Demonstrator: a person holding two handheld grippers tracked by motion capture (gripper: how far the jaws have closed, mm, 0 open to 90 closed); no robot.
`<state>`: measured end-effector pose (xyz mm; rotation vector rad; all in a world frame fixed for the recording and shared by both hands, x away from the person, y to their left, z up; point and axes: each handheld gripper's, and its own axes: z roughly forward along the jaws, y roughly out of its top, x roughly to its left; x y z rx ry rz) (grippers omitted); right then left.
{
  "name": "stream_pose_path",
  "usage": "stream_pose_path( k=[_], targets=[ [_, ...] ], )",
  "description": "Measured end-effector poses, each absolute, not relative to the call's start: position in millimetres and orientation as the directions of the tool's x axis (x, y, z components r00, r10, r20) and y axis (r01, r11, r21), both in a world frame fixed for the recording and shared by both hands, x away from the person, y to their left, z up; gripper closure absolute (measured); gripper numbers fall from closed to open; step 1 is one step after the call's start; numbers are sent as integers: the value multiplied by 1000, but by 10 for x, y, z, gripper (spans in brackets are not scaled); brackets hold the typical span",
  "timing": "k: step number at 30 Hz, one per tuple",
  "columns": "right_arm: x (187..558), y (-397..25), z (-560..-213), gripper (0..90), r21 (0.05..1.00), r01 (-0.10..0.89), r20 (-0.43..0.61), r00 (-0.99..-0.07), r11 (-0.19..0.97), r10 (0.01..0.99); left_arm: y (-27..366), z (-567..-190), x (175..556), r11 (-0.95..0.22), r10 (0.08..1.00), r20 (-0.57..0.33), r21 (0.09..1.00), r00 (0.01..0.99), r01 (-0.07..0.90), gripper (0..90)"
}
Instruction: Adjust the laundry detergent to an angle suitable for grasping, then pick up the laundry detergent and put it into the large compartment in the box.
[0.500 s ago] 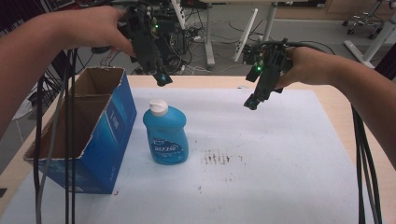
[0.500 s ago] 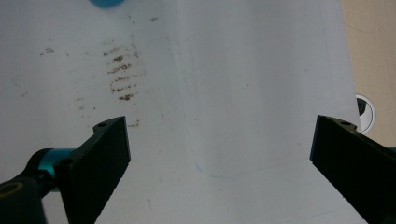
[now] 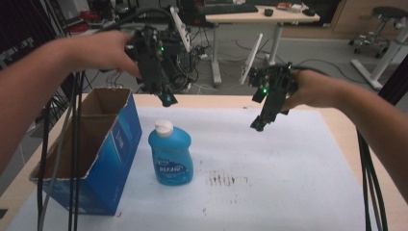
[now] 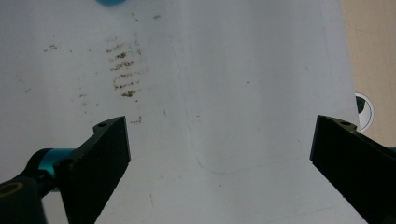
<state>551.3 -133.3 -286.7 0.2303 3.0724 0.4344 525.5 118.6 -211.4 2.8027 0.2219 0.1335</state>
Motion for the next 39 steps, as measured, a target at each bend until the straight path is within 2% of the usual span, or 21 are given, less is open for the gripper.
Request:
stream_pose_path(
  k=[24, 39],
  targets=[
    [5524, -1399, -2834, 40, 303, 142, -11, -988, 942, 153, 1158, -2100, 5210, -941, 186, 61, 298, 981, 160, 55],
    [5476, -1394, -2794, 40, 312, 137, -17, -989, 940, 149, 1099, -2022, 5085, -947, 164, 48, 286, 985, 144, 55]
  ],
)
